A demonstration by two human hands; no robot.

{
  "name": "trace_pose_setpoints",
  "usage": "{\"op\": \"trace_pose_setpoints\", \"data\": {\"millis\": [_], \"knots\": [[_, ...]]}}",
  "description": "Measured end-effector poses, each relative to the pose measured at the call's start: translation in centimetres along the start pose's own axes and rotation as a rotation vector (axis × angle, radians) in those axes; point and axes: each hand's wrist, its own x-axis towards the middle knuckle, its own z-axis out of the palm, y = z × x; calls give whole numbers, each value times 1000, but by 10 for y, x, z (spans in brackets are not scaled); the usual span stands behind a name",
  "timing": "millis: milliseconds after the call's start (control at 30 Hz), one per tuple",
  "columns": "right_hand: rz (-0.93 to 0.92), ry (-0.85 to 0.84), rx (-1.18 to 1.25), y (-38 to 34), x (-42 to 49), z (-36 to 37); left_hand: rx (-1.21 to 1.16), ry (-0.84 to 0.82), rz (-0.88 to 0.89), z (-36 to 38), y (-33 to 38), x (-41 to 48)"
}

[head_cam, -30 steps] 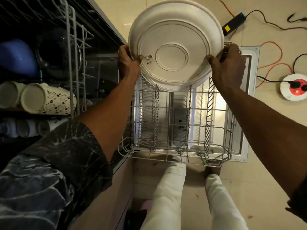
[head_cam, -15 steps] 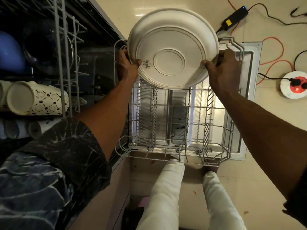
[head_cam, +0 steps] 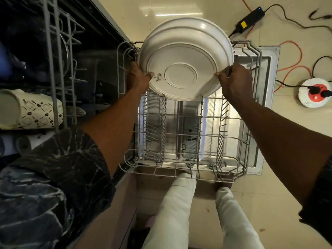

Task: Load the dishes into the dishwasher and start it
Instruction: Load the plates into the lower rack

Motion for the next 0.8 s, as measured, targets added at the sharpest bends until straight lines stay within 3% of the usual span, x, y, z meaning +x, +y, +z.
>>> {"op": "trace_pose_setpoints", "data": {"millis": [233, 400, 567, 800], "knots": [[-2, -119, -75, 9, -19, -11, 179, -94, -29, -5, 17, -35], [-80, -155, -56, -15, -67, -39, 368, -72, 195, -25, 38, -113], [-306, -198, -62, -44, -152, -95, 316, -39, 236, -59, 63, -228], [-715, -49, -305, -65, -257, -182, 365, 144, 282, -101, 77, -406]]}}
